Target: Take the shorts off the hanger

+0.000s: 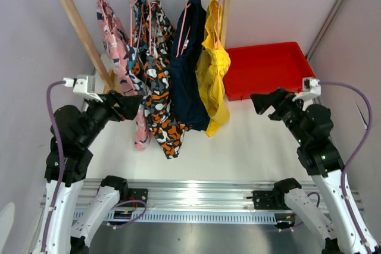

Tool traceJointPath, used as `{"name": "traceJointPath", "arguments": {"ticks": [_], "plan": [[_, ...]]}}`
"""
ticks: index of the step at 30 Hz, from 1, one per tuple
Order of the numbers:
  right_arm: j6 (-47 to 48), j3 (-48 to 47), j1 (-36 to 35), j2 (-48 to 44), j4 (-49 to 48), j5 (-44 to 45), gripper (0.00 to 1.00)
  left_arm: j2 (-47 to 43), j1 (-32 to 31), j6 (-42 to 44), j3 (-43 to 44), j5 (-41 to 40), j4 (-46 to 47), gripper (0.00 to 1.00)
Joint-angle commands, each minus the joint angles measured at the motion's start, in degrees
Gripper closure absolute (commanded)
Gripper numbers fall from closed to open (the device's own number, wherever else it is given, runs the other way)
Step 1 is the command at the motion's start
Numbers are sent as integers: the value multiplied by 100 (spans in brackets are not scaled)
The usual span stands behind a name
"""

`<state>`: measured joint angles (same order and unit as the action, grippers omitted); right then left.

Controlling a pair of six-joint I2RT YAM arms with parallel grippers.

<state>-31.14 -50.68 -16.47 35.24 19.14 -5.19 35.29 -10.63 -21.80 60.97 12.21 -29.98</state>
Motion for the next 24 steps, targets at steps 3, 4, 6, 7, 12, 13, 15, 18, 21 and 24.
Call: {"name": "traceJointPath", "arguments": {"ticks": [3, 4, 6, 7, 12, 13, 15, 18, 21, 24], "plan": [[598, -634, -277, 808, 21, 106, 0, 31, -35, 255, 669, 0, 236, 1], [722, -750, -382, 991, -23, 123, 1, 74, -44, 264, 723, 114, 342, 1], [1037, -1083, -707, 1264, -68, 359, 1, 276, -53, 212, 1203, 334, 501, 1], [1109, -1181, -787, 1361, -24, 639, 1, 425, -62, 194, 1363, 413, 502, 1], [1233, -1226, -919, 1556, 108, 730, 1, 1786, -596, 176, 2908, 617, 555, 1], [1198, -1095, -919, 1451, 91, 808, 1, 2006, -746, 229, 3121, 512, 528, 1], [1180, -945, -928, 1302, 82, 897, 1, 2733, -1367, 465, 4065, -117, 318, 1], [1162, -734, -928, 994, 178, 1212, 1, 3927, -2213, 870, 5551, -1258, -200, 1], [1083, -540, -937, 695, 301, 1635, 1, 5149, -2654, 880, 6889, -1966, -860, 1], [978, -426, -937, 572, 591, 2056, 0, 5820, -2882, 879, 7139, -2293, -747, 1]]}}
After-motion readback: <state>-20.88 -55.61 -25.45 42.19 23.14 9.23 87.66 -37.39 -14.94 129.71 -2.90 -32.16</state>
